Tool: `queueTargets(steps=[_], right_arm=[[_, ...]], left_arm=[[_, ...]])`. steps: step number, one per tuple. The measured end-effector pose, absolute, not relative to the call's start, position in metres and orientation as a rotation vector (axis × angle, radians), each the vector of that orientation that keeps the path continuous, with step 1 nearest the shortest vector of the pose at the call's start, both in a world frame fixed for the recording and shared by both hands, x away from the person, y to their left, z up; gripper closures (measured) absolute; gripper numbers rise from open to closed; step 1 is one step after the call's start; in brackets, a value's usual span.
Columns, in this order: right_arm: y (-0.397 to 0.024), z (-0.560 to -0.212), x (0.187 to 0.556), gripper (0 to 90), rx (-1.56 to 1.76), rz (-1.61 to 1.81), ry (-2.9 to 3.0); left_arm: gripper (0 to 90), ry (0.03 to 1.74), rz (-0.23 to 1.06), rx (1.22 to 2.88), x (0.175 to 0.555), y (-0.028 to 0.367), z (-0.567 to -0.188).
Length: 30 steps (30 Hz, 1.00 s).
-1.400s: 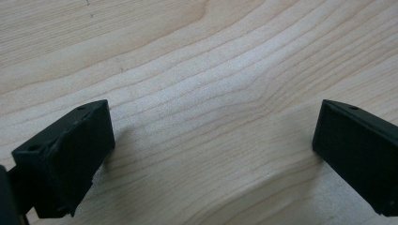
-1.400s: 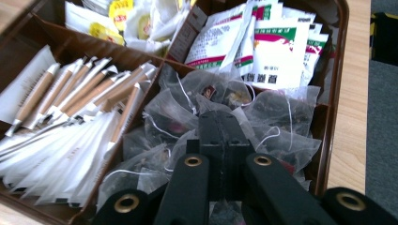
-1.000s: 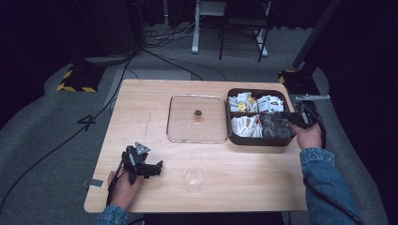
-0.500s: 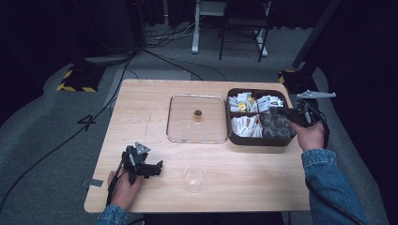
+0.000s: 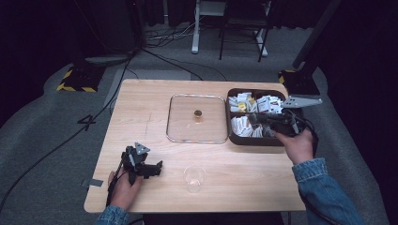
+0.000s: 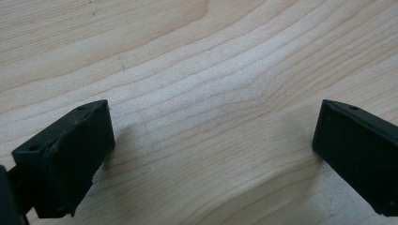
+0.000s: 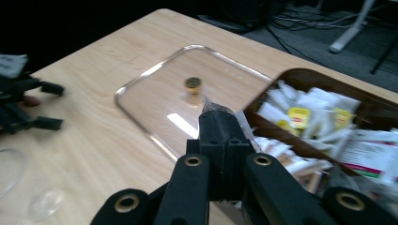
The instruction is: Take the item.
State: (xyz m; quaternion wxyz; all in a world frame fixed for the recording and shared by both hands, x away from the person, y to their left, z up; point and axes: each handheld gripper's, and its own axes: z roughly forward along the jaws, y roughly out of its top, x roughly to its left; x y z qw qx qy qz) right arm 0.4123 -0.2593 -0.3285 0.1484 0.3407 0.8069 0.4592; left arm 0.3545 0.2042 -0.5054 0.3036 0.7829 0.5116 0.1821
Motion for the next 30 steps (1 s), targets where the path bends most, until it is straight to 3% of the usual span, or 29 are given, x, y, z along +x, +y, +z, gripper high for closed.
queueTargets(steps=[14,30], right_arm=[[-0.201,-0.333,0.367,90.0,0.775,1.443,2.463],[-0.163,-0.333,0.338,90.0,0.613,1.523,2.552]], left_arm=[[0.0,1.354,0.485,2.077,0.357,0.204,-0.505],[0.0,1.353,0.485,2.078,0.356,0.204,-0.505]])
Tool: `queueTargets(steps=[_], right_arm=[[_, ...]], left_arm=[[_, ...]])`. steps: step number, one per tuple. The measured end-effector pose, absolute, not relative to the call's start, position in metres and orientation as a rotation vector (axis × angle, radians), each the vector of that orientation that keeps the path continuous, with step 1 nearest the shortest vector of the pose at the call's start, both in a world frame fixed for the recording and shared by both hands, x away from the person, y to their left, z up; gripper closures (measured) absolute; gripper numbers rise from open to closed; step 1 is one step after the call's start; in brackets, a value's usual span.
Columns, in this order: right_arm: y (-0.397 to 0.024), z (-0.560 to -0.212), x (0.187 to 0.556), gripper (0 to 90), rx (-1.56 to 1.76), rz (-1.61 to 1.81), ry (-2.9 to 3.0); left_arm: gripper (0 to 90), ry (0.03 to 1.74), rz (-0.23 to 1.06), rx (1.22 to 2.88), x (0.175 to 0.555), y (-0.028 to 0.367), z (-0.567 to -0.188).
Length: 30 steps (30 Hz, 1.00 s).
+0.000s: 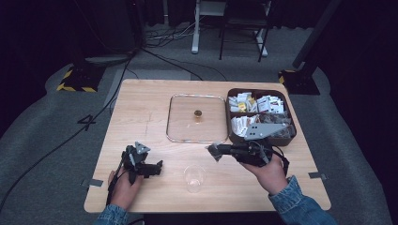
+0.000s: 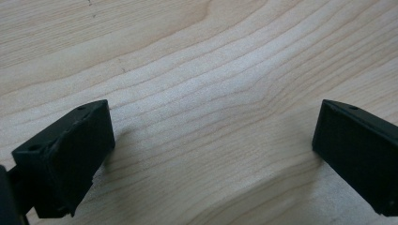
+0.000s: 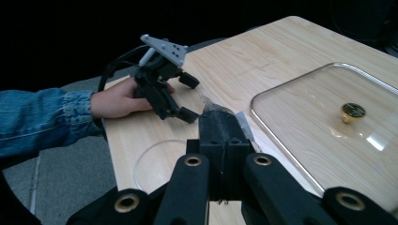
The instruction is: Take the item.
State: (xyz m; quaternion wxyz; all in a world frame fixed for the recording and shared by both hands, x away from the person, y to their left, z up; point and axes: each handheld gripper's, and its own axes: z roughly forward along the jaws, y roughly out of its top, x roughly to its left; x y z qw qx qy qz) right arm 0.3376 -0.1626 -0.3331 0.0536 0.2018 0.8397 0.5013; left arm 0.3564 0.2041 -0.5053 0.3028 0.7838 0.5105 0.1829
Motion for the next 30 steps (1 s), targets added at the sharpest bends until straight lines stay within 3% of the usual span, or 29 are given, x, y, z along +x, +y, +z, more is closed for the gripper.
queueTargets(steps=[30], right_arm=[[-0.119,-0.367,0.318,90.0,0.523,1.624,2.608]], left_arm=[[0.0,1.354,0.485,2.077,0.356,0.204,-0.505]])
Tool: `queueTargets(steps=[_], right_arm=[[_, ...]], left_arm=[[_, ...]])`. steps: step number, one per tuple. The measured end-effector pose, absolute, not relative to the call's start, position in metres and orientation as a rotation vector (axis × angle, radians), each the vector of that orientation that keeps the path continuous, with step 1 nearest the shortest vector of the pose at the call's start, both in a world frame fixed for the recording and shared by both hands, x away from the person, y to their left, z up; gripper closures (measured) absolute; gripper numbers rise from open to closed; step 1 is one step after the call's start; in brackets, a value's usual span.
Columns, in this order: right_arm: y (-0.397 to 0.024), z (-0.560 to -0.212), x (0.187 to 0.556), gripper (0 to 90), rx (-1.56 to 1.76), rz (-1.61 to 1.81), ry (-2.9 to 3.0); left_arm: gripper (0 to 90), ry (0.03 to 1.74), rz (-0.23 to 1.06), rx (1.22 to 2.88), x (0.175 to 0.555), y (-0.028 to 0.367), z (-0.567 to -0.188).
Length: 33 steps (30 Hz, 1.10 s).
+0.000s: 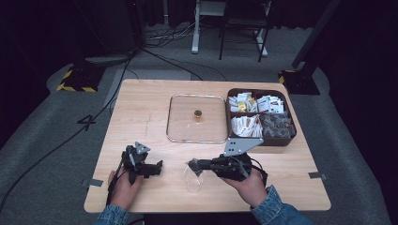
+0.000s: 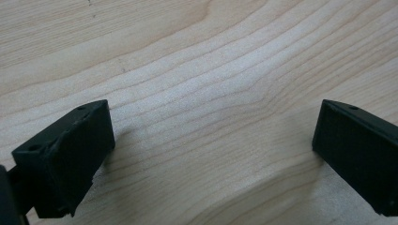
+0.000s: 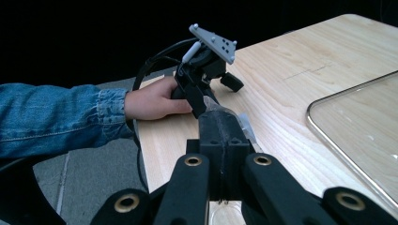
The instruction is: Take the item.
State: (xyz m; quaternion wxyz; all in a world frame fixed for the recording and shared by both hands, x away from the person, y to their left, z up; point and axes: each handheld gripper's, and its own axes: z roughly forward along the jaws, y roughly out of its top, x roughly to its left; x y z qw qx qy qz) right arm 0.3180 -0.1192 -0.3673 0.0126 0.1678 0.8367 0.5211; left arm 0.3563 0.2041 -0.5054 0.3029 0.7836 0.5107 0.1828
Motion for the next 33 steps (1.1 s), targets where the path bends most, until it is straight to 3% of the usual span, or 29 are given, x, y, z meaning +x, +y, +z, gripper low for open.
queueTargets(steps=[23,25,26,28,33], right_arm=[[-0.109,-0.406,0.324,90.0,0.587,1.59,2.685],[-0.109,-0.408,0.325,86.8,0.6,1.582,2.683],[-0.109,-0.41,0.325,72.4,0.598,1.61,2.696],[-0.109,-0.411,0.325,61.4,0.59,1.626,2.693],[-0.109,-0.412,0.327,54.7,0.619,1.636,2.698]], left_arm=[[0.0,1.353,0.485,2.077,0.356,0.204,-0.505],[0.0,1.354,0.485,2.077,0.356,0.204,-0.505],[0.0,1.353,0.485,2.078,0.356,0.204,-0.505],[0.0,1.353,0.485,2.078,0.356,0.204,-0.505],[0.0,1.354,0.484,2.078,0.356,0.204,-0.505]])
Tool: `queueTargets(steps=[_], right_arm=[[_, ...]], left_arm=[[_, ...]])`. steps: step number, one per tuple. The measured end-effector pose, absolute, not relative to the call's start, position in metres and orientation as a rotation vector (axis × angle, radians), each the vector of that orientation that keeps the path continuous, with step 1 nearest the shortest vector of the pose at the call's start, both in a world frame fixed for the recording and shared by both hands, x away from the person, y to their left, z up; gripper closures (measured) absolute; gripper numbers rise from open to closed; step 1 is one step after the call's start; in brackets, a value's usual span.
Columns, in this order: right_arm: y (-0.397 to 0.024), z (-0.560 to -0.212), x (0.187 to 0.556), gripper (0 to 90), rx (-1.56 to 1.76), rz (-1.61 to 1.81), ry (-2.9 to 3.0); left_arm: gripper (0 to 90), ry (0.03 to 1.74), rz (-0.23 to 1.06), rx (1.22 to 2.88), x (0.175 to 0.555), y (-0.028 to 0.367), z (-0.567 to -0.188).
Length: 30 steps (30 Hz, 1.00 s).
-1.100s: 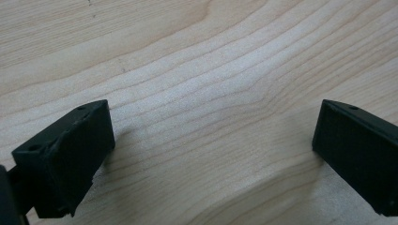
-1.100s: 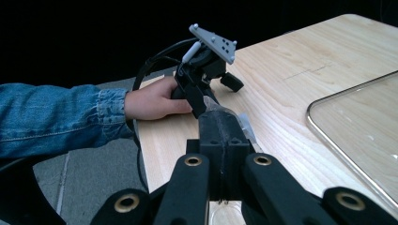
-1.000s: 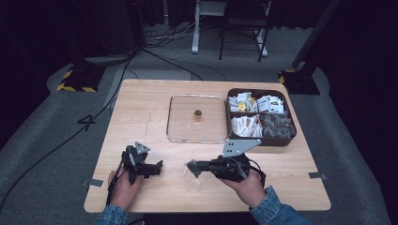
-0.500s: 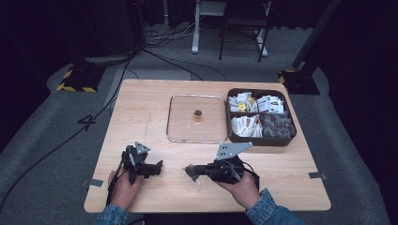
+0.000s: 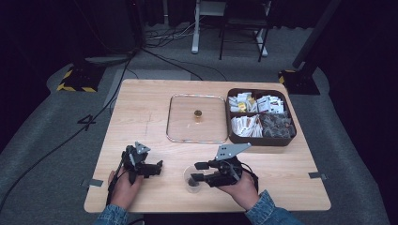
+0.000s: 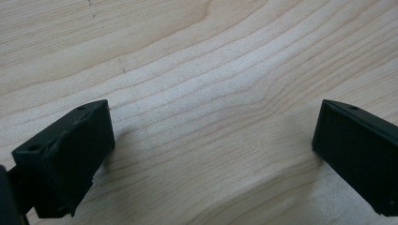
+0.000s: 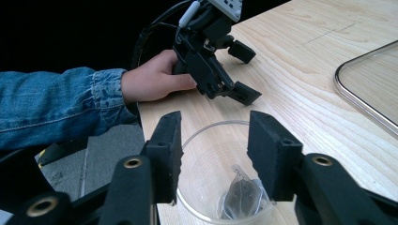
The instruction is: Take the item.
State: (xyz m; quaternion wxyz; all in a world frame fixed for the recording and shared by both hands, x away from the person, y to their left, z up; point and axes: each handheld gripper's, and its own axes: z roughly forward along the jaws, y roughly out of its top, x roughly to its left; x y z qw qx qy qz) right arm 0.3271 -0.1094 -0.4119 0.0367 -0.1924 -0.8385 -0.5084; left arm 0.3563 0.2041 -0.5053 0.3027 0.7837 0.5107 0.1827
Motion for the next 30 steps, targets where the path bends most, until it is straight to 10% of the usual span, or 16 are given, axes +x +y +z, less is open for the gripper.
queueTargets(steps=[30], right_arm=[[-0.18,-0.368,0.344,16.5,-0.816,-1.569,-2.793]], left_arm=[[0.0,1.358,0.487,2.073,0.355,0.204,-0.506]])
